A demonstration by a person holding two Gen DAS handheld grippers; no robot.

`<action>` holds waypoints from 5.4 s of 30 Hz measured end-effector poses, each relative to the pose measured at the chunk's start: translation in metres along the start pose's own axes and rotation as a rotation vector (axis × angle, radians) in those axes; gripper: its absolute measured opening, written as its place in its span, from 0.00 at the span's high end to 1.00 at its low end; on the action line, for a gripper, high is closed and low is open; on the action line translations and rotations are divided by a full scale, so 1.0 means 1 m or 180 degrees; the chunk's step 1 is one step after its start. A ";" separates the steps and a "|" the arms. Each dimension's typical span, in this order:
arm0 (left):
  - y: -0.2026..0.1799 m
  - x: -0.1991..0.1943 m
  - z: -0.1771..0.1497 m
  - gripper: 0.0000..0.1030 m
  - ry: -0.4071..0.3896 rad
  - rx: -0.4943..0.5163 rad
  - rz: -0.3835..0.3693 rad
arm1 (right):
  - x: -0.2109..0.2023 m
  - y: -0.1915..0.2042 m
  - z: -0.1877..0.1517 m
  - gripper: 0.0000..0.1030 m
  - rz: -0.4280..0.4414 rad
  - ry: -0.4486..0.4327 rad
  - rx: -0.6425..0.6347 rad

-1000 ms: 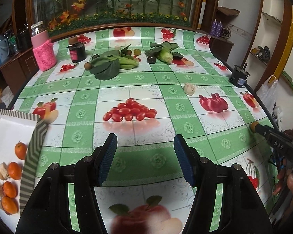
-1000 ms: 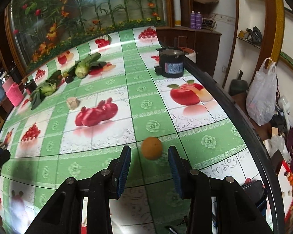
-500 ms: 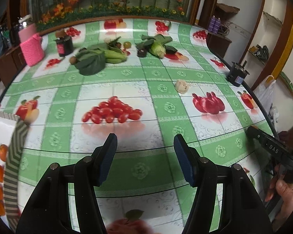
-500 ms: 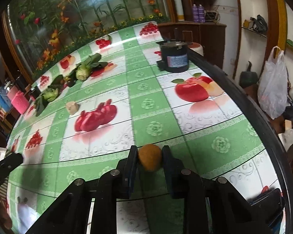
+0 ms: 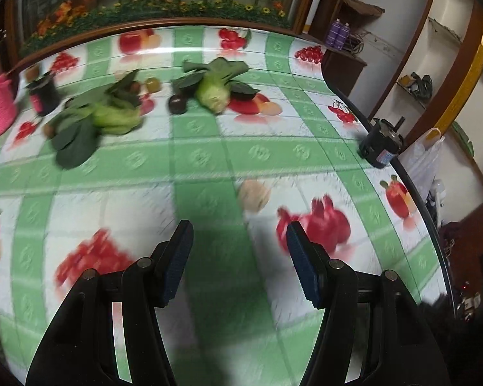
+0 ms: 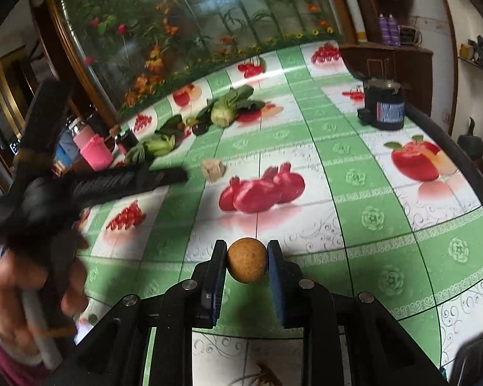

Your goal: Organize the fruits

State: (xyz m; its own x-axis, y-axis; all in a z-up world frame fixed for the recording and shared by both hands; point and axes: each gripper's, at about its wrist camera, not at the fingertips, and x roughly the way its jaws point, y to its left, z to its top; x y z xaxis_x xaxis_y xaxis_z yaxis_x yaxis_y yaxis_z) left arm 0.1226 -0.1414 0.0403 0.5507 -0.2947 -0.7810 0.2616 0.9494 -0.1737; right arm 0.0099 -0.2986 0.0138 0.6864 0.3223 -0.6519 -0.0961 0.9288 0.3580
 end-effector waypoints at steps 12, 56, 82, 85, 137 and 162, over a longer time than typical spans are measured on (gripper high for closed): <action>-0.021 0.052 0.015 0.52 0.0027 0.0431 0.0324 | -0.007 -0.007 -0.003 0.76 0.0066 -0.0010 0.0002; 0.226 -0.217 -0.173 0.75 -0.0548 -0.0617 0.1342 | 0.033 0.304 -0.066 0.76 0.1328 0.0490 -0.1405; 0.310 -0.228 -0.202 0.74 -0.0362 -0.1121 0.1646 | 0.100 0.390 -0.089 0.76 0.1162 0.0718 -0.1915; 0.311 -0.225 -0.202 0.74 -0.0315 -0.1136 0.1621 | 0.100 0.391 -0.088 0.76 0.1172 0.0670 -0.1903; 0.233 -0.272 -0.210 0.44 -0.1137 -0.0856 0.2086 | 0.011 0.348 -0.092 0.68 0.0946 -0.0015 -0.1704; 0.232 -0.278 -0.213 0.44 -0.1181 -0.0898 0.2108 | 0.010 0.351 -0.099 0.68 0.0978 0.0018 -0.1747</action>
State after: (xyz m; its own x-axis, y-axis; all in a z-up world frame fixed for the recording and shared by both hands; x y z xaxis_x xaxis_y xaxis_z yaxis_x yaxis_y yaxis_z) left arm -0.1387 0.1835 0.0893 0.7613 0.3685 -0.5336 -0.3934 0.9166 0.0717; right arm -0.0881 0.0490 0.0665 0.5649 0.5889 -0.5779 -0.6454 0.7518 0.1352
